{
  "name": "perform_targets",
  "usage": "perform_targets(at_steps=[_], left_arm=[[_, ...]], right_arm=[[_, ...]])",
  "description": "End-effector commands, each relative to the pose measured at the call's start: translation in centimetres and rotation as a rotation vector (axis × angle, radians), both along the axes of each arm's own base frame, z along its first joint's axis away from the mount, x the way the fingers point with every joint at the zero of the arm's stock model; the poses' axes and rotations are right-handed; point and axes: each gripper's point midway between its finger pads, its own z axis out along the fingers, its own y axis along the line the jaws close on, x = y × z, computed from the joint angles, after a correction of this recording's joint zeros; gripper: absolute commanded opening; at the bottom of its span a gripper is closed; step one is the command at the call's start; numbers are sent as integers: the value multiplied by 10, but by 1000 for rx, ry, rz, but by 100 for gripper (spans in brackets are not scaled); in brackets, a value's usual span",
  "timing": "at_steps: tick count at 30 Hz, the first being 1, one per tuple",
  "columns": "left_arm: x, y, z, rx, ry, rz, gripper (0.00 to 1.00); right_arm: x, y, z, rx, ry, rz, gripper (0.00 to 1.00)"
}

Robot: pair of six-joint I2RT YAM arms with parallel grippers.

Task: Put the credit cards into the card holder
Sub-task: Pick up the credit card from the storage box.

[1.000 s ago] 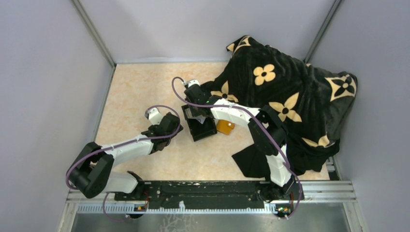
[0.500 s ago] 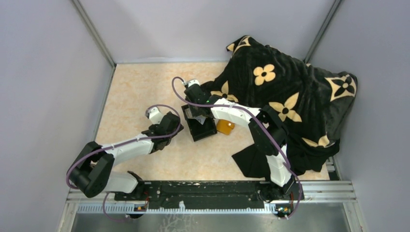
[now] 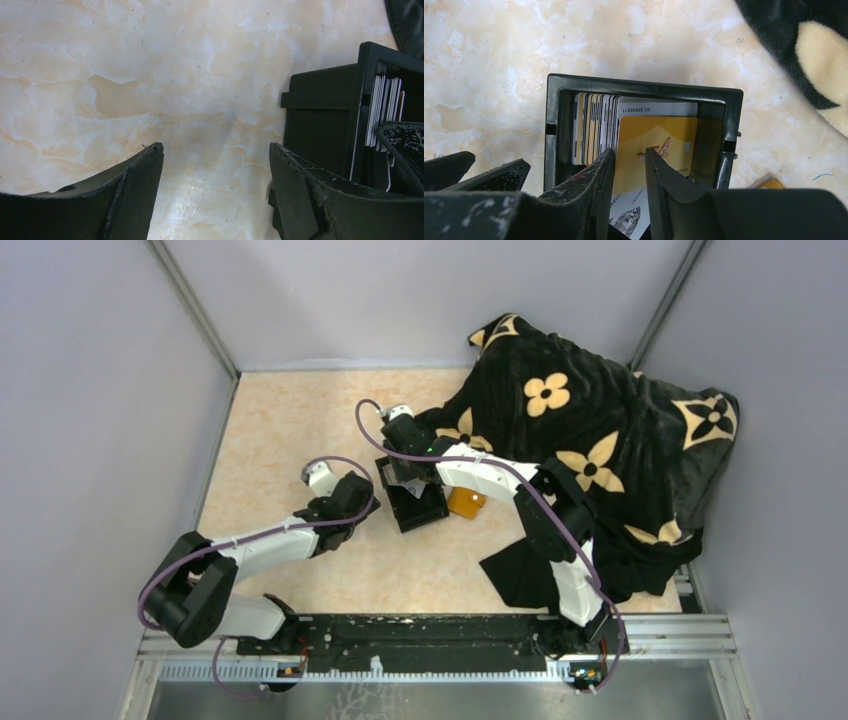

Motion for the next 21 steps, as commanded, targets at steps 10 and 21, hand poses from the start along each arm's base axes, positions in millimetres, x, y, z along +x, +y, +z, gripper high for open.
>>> perform_targets(at_steps=[10, 21], left_arm=[[8, -9, 10, -14, -24, -15, 83], [7, -8, 11, -18, -26, -11, 83]], right_arm=[[6, 15, 54, 106, -68, 21, 31], [3, 20, 55, 133, -50, 44, 17]])
